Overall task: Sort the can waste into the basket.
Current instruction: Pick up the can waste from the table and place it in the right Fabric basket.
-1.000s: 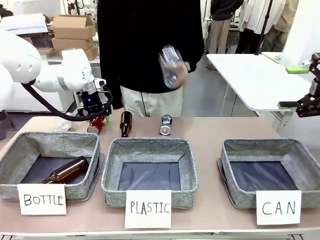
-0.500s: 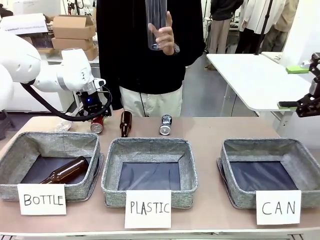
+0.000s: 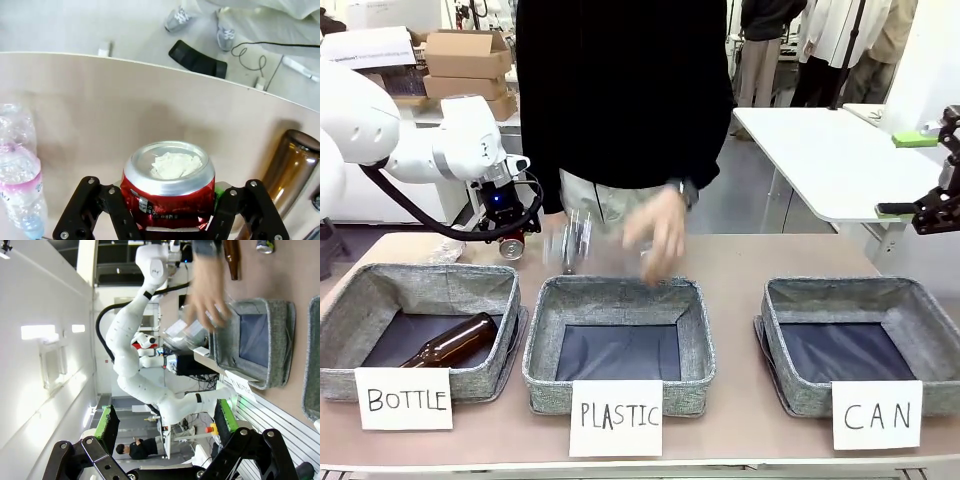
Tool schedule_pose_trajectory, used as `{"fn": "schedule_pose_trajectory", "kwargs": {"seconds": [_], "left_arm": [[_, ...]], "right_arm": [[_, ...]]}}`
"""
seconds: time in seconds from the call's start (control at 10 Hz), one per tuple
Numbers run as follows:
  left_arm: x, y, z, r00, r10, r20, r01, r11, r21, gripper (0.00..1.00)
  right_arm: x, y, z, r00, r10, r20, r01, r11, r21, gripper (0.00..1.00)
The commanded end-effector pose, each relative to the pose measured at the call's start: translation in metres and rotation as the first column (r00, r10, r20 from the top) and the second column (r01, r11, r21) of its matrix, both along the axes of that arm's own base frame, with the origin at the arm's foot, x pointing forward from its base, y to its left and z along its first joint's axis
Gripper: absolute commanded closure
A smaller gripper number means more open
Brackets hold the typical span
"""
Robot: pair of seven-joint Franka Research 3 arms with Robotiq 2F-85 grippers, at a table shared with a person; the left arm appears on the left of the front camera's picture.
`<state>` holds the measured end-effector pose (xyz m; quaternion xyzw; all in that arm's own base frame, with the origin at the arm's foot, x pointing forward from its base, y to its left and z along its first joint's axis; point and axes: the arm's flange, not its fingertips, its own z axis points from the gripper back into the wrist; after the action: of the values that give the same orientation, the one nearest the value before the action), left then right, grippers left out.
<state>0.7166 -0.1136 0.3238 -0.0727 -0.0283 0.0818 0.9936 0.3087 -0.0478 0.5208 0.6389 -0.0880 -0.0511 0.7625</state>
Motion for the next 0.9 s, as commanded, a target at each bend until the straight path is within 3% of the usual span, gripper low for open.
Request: {"fn": "schedule_pose_trajectory", "kwargs": {"seconds": [0.0, 0.2, 0.3, 0.5, 0.8], "left_arm": [[-0.012, 0.007, 0.019, 0.999, 0.031, 0.022, -0.030, 0.998, -0.049, 1.00], [-0.022, 0.013, 0.038, 1.000, 0.014, 0.024, -0.012, 0.995, -0.098, 1.00], [-0.044, 0.016, 0.071, 0.999, -0.051, -0.019, 0.047, 0.983, -0.179, 1.00], [-0.140, 0.015, 0.153, 0.963, -0.269, -0.018, 0.252, 0.922, -0.293, 1.00], [-0.291, 0.032, 0.198, 0.889, -0.439, 0.133, 0.458, 0.838, -0.297, 1.00]], "right_arm": [[0.003, 0.001, 0.002, 1.000, 0.003, 0.030, -0.003, 1.000, 0.020, 0.00], [0.003, 0.001, 0.002, 1.000, 0.003, 0.030, -0.003, 1.000, 0.020, 0.00], [0.003, 0.001, 0.002, 1.000, 0.003, 0.030, -0.003, 1.000, 0.020, 0.00], [0.003, 0.001, 0.002, 1.000, 0.003, 0.030, -0.003, 1.000, 0.020, 0.00], [0.003, 0.001, 0.002, 1.000, 0.003, 0.030, -0.003, 1.000, 0.020, 0.00]]}}
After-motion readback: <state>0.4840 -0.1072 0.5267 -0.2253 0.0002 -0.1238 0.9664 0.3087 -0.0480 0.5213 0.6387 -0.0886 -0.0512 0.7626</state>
